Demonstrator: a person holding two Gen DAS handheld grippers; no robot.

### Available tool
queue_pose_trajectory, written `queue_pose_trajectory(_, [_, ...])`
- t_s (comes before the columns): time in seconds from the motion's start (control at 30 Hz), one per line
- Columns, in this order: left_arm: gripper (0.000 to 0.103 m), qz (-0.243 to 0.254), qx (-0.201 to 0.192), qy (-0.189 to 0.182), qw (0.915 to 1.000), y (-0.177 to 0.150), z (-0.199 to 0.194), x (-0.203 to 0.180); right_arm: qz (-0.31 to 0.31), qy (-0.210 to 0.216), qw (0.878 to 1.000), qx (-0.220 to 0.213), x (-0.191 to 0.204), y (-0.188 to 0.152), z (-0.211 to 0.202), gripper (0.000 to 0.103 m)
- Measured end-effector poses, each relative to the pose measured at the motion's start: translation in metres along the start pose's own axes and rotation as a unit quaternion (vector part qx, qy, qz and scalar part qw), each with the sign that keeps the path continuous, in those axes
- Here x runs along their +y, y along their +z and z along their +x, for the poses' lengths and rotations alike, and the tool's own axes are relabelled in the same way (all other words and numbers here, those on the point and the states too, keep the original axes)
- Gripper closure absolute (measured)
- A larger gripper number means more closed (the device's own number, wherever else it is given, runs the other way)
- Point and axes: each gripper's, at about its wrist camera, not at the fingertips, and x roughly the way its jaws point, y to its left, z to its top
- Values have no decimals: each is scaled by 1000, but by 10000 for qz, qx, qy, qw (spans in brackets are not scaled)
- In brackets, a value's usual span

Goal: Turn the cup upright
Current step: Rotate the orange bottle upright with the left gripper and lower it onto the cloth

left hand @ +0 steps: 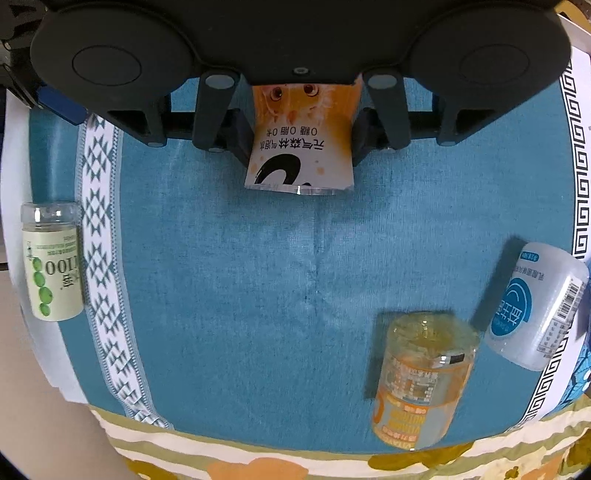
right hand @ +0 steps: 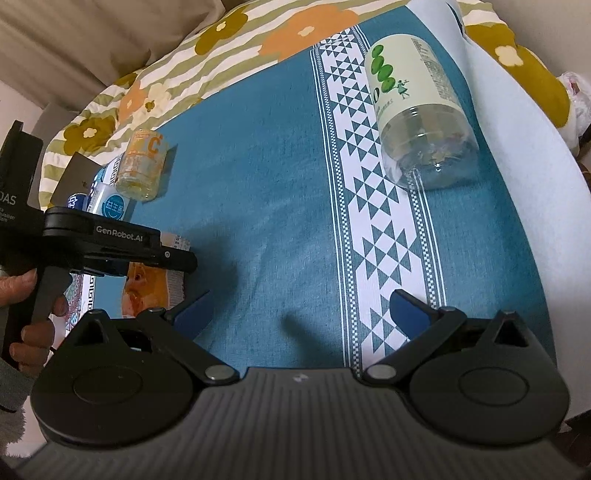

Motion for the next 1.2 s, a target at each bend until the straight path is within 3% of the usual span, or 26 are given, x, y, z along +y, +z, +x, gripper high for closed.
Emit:
queue_pose_trajectory(0.17, [48, 98, -445, -99, 9989, -7, -25, 2, 34, 15, 10000, -65, 1, 0, -5, 0])
queue_pose_trajectory(0.3, [47, 274, -1501, -66, 9883, -29, -44, 3, 19, 59, 9999, -107, 6, -2, -7, 0])
queue_pose_trajectory(0.47, [47, 147, -2930, -291, 9555, -59, -36, 8, -76, -1, 10000, -28, 13, -10, -4, 0])
queue_pose_trajectory(0.6, [47, 64, -3735, -364, 9269, -79, -22, 11, -200, -134, 9997, 71, 16, -20, 1, 0])
queue_pose_trajectory(0.8, [46, -48, -4246, -400, 9045, -96, -5, 15, -372, -367, 9985, 188, 18, -34, 9, 0])
queue_pose_trajectory(0.97, [46, 139, -4463, -275, 8944, -112, -3, 9, -441, -413, 9980, 188, 20, -41, 10, 0])
queue_pose_trajectory(1.07, [46, 225, -4475, -187, 8938, -120, -3, 8, -512, -408, 9977, 189, 23, -44, 11, 0])
queue_pose_trajectory(1.2, [46, 285, -4296, -118, 9025, -127, -5, 8, -561, -390, 9975, 194, 27, -48, 10, 0])
